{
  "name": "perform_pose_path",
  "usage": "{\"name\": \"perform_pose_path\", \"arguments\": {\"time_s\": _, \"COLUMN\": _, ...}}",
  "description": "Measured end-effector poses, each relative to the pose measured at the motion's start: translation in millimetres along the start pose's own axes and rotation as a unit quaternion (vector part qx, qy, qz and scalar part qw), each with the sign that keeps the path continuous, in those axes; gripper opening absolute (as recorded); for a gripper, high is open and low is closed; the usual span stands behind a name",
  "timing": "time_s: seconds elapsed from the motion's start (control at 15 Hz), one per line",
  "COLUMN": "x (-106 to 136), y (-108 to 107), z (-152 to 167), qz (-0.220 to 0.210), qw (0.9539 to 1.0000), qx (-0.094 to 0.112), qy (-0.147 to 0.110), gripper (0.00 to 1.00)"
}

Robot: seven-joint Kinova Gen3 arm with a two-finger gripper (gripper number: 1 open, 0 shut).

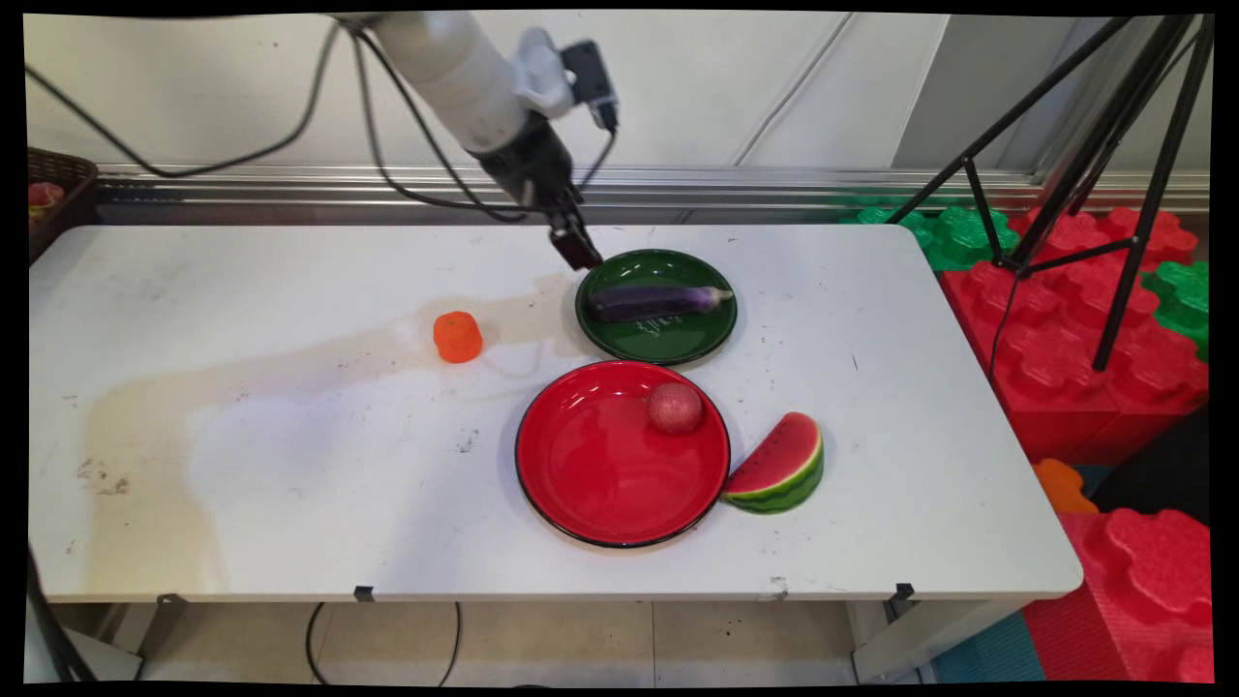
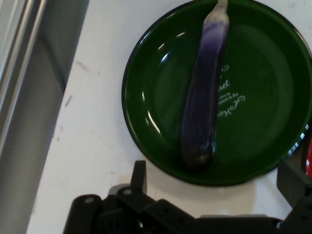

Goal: Pick up the eggplant from the green plate

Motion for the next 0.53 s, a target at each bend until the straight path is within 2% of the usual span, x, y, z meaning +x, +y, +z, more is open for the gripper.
{"name": "perform_pose_path", "arguments": {"time_s": 0.53, "x": 24.1, "y": -8.9, "z": 87.9, "qz": 0.001, "qw": 0.9992, "qx": -0.038, "qy": -0.009, "gripper": 1.00}}
